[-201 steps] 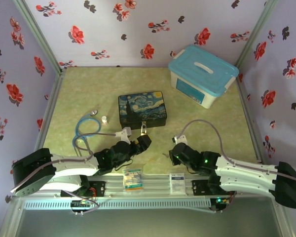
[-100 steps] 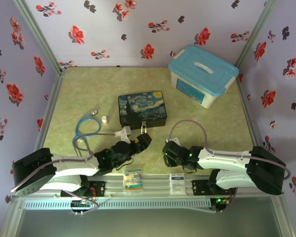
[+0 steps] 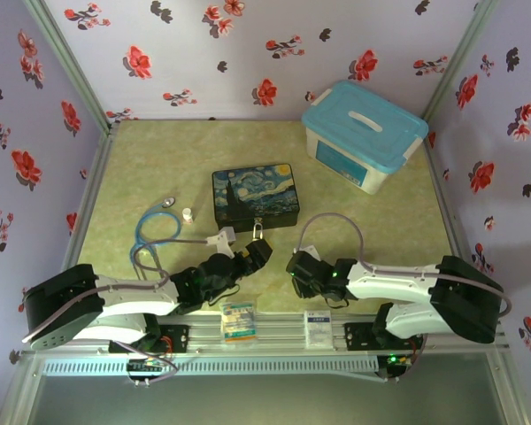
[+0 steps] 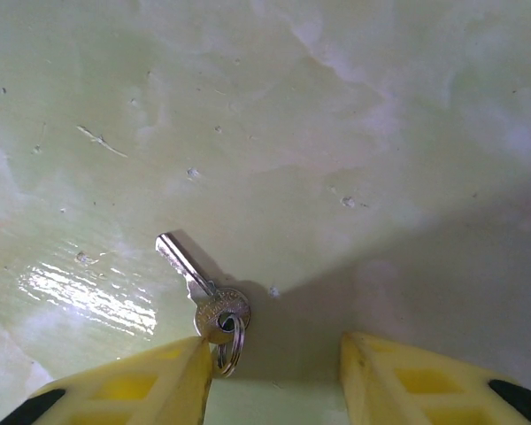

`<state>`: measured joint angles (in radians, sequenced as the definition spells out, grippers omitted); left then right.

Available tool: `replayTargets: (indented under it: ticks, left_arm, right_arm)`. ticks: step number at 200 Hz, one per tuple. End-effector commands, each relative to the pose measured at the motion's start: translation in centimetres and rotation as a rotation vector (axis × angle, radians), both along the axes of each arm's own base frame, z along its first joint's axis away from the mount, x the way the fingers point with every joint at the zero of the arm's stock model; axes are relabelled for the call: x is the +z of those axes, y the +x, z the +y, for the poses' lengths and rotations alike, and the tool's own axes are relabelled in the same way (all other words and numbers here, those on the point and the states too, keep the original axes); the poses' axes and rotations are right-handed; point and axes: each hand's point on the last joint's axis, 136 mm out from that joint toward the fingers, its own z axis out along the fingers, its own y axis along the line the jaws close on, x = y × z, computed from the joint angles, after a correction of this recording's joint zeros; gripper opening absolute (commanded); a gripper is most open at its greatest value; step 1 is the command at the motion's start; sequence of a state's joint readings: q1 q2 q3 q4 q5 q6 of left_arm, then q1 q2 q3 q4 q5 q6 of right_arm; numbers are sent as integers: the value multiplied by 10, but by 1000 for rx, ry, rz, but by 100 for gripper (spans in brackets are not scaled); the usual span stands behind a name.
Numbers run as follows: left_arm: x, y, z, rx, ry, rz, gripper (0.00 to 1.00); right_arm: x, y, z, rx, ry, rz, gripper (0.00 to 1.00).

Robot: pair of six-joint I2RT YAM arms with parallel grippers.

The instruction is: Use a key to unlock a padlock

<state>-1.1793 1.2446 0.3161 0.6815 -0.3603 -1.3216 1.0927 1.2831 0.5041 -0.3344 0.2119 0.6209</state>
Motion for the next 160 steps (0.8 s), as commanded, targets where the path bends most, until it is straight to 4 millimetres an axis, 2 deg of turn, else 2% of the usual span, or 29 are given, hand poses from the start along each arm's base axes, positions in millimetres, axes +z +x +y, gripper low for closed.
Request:
replayTargets:
  ticks: [1, 33, 71, 90, 112, 133, 160]
  left_arm:
    - [4, 2, 2, 12, 1, -37, 88]
    - [5, 1, 2, 10, 4, -41, 89]
    - [4, 1, 3, 12, 1, -39, 89]
    - [5, 1, 3, 10, 5, -40, 89]
    - [5, 1, 4, 10, 11, -42, 89]
    - [4, 1, 4, 11, 12, -41, 89]
    - [3, 1, 3, 12, 11, -40, 89]
  right_arm:
    - [2, 2, 33, 44, 125, 19, 46]
    - [2, 3, 37, 52, 133, 17, 48]
    - [-1, 2, 47, 80, 144, 36, 43]
    - [2, 3, 51, 81, 153, 32, 47]
    - [0, 6, 48, 75, 130, 14, 48]
    - [-5, 8, 47, 80, 90, 18, 44]
    - [-8, 7, 57, 103, 98, 11, 37]
